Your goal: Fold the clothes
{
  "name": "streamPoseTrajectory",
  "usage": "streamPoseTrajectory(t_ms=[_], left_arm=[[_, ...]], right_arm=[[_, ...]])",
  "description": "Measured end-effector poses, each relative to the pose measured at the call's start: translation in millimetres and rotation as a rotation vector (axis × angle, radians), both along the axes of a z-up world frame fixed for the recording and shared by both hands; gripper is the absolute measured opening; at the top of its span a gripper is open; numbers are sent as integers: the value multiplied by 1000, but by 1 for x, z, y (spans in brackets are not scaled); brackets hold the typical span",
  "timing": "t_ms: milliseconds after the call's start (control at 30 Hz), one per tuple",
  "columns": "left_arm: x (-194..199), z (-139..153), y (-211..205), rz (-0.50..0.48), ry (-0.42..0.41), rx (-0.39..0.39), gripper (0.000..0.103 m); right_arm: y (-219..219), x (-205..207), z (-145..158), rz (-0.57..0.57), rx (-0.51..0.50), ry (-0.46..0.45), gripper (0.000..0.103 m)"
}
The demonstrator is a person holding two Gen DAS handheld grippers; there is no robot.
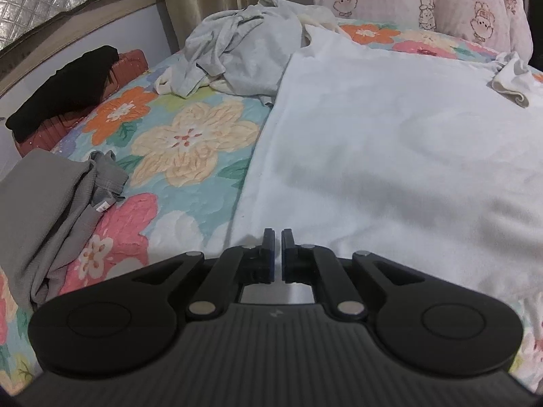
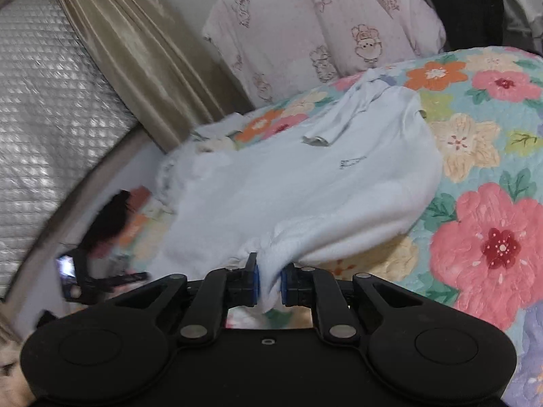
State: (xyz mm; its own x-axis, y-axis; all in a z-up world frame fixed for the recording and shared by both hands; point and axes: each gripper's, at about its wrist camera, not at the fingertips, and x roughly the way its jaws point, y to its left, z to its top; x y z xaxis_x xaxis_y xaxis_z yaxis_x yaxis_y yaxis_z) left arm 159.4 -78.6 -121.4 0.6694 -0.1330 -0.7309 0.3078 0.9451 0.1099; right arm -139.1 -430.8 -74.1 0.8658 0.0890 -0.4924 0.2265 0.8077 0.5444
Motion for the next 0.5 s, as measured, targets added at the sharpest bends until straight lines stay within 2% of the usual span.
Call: streamPoseTrajectory(t_ms=[100,200,267,367,500], left_arm=[[-5,7,0,-18,-12,-28,7],[-16,16,0,-59,-33,-67,22],[-25,21,-2,-94,-43,-93,32],[-39,24,-8,-160,-16,-133,42],[-59,18,-23,-267,68,-191,49]], right_arm=[[-3,-10,12,17,12,-20,13],[-14,-15,18,60,85,-76,13],[-23,-14,19,37,83,-78,12],[-22,0,17,-30,-42,22,12],[-14,26,7,-100,-201,167,12]])
